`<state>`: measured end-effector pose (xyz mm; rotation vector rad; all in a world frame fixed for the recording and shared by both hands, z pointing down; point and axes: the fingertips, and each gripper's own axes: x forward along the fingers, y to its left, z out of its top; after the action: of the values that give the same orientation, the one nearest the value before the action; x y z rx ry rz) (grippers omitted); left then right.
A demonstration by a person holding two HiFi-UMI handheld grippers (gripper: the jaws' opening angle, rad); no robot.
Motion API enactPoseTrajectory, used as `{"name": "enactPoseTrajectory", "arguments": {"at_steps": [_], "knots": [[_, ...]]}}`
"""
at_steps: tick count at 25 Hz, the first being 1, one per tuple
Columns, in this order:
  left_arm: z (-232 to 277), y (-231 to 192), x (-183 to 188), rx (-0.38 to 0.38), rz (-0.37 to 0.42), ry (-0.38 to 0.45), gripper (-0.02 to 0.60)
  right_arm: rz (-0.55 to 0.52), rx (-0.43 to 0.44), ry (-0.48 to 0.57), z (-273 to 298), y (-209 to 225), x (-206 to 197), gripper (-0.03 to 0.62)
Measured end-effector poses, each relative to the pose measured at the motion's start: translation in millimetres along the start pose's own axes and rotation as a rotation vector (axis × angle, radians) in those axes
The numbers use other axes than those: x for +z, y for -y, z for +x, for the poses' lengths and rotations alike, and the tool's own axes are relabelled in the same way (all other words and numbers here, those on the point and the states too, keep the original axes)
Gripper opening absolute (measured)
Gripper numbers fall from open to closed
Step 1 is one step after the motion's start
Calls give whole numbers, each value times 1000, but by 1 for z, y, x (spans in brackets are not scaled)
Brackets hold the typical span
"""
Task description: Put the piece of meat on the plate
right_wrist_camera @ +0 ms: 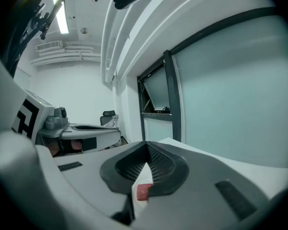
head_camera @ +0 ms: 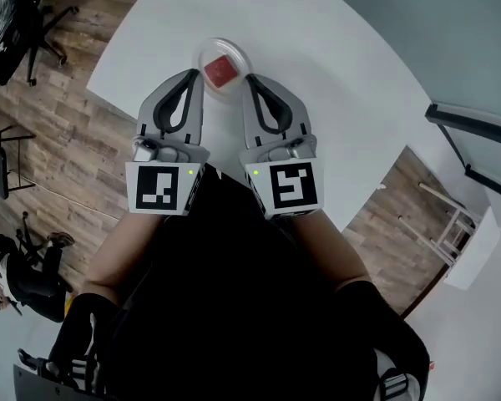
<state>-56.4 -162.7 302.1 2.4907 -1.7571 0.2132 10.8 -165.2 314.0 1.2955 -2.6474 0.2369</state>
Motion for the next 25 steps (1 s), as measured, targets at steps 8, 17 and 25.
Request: {"name": "enactPoseTrajectory", "arguments": {"at_steps": [8,17,25], "knots": [[-16,9,23,11,5,53,5,-70,23,35,-11,-18,15,3],[-24,13,39,-38,25,81,5,-54,-30,65,-16,-14,30,3],[-28,-4,52,-58,35,115,5,-69,-62,99,-8,-23,56,3]]}}
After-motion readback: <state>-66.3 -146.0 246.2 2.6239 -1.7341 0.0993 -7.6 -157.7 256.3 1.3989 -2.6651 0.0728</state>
